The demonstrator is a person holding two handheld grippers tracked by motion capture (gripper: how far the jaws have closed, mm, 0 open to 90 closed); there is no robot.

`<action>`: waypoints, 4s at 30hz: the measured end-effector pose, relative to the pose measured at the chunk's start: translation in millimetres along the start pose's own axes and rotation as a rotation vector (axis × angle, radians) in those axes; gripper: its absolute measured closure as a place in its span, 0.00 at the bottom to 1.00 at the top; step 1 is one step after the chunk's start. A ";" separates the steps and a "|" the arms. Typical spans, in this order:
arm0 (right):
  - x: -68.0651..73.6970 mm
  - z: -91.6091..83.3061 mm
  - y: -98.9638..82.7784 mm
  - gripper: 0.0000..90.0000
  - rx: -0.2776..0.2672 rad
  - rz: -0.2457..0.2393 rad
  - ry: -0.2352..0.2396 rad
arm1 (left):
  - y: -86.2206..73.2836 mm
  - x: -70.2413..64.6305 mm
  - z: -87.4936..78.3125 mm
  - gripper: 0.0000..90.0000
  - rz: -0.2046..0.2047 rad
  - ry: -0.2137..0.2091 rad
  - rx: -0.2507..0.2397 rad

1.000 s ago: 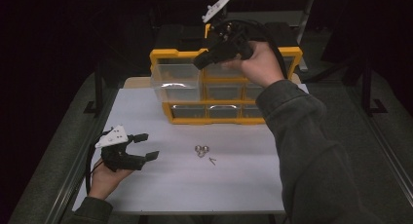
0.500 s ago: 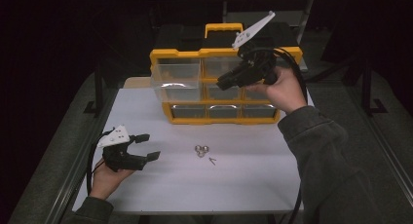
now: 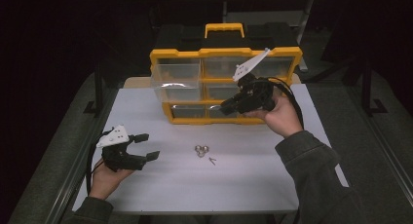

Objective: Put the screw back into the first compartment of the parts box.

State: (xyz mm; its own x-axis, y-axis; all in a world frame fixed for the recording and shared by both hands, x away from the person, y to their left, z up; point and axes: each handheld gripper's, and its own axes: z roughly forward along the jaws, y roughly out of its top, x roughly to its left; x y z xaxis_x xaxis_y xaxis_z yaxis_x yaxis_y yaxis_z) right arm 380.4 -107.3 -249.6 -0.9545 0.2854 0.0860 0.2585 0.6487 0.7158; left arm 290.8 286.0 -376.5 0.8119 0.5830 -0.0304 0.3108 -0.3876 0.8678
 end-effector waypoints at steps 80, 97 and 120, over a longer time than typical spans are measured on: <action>12.1 167.5 -102.8 0.95 0.190 0.052 0.022 | -1.0 -1.0 -0.3 0.26 -0.013 -0.010 -0.007; -1.0 144.7 -93.9 0.96 0.135 0.105 0.073 | -0.9 -1.5 -0.1 0.26 -0.024 -0.013 -0.018; -13.2 57.2 -43.2 0.96 0.035 0.089 0.085 | -0.8 -1.7 1.0 0.23 -0.010 -0.016 -0.006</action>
State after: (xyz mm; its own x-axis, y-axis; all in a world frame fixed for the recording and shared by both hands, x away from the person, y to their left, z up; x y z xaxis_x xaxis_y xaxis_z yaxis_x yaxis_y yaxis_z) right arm 390.3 -98.7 -321.3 -0.9362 0.2834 0.2077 0.3466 0.6480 0.6782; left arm 289.6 284.5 -377.6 0.8169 0.5749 -0.0468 0.3159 -0.3780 0.8702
